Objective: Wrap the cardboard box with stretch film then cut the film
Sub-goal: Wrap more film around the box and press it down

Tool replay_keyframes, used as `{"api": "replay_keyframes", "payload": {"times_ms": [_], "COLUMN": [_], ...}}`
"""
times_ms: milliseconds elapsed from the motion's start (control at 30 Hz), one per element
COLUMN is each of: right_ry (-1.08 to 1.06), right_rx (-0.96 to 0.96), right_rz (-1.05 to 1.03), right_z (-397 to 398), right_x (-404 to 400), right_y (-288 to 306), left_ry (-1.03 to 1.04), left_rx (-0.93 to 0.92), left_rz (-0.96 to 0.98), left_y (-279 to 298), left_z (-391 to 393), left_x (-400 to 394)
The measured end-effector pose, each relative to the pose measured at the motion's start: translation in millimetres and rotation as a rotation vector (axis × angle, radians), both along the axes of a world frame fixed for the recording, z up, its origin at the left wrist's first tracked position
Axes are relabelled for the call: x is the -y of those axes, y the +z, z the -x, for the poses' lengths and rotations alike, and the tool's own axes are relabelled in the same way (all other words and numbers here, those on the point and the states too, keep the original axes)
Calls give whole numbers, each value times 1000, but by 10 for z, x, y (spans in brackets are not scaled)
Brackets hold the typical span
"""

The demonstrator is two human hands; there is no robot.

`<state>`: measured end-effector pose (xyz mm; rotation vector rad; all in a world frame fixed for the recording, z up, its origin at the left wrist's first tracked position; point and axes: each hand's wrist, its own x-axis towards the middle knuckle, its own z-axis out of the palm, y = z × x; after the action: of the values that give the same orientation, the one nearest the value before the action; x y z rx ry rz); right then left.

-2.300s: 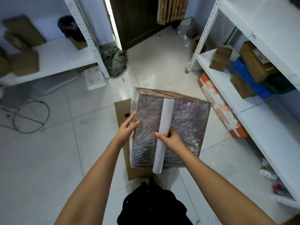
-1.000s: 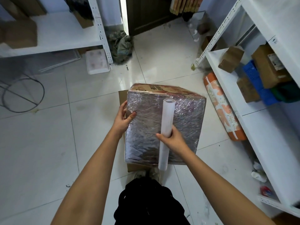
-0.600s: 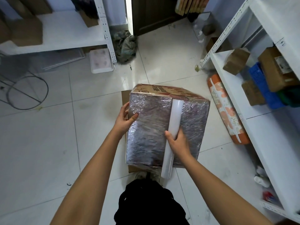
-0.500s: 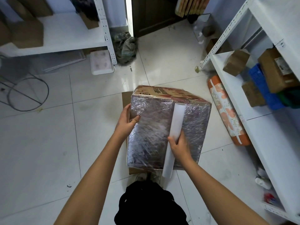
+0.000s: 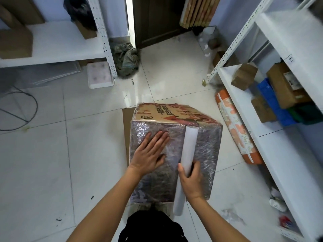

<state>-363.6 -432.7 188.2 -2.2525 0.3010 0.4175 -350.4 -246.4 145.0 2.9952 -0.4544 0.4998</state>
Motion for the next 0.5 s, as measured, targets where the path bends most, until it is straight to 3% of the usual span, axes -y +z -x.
{"api": "replay_keyframes", "payload": {"times_ms": [167,300,500], "right_ry": [41,65,94], "right_rx": [52,55,10], "right_rz": [155,213,208], "right_z": [-126,-164,-123], "right_x": [-89,-123,-37], "right_y": [33,74,41], "left_ry": [36,79,175], "left_rx": [-3,37,-138], "left_rz": [-73,-20,26], "left_y": [98,367,392], "left_z": [-59,-276,-611], "left_x": [-14,164,77]}}
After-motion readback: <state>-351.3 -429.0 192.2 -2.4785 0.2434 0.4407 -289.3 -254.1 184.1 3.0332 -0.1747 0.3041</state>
